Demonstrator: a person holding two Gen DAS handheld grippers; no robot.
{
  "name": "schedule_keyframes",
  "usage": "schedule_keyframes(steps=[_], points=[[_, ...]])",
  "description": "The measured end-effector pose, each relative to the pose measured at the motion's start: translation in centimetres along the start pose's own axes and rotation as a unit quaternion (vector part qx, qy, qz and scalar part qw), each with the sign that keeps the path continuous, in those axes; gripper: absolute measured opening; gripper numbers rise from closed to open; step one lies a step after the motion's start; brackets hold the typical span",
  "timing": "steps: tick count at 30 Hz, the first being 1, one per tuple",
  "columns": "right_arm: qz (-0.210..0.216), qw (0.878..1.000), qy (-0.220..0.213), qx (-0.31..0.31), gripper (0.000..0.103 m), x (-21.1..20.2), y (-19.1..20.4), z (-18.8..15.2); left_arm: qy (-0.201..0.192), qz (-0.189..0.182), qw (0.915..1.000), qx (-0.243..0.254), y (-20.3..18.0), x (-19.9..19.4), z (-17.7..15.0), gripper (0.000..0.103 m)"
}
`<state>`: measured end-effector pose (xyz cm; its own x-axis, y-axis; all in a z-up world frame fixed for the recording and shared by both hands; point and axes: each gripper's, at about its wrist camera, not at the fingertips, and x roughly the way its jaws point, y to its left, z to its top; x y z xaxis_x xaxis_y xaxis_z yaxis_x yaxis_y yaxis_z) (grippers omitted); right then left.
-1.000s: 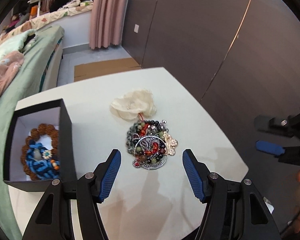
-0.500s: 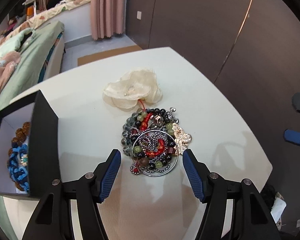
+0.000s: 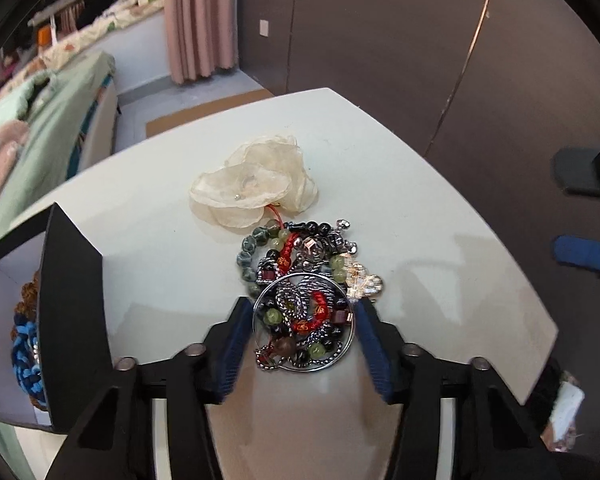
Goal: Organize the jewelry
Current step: 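Move the left gripper to the pile and grasp the large silver hoop, then lift the silver hoop toward the box with the left gripper while right gripper grasps dark beaded strand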
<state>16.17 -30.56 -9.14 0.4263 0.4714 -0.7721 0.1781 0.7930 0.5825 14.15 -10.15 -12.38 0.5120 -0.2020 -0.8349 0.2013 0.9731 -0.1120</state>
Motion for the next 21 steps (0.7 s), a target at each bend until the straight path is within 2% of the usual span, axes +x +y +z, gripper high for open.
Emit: schedule_keyframes(steps=[3,17,21], points=[[-0.006,1.0,0.007,-0.007,0.08,0.8,0.7,-0.1,-0.002,-0.015,0.9998,-0.015,1.0,-0.8,0.2,0.052],[-0.034,0.998,0.02,-0.05,0.079,4.5,4.4,-1.3,-0.054,-0.035,0.9965,-0.053,5.5,-6.2,1.0,0.052],[-0.043,0.997,0.015,-0.065,0.056,5.6,5.5,-1.4,-0.069,-0.037,0.9945,-0.07,7.3,-7.5,1.1,0.052]])
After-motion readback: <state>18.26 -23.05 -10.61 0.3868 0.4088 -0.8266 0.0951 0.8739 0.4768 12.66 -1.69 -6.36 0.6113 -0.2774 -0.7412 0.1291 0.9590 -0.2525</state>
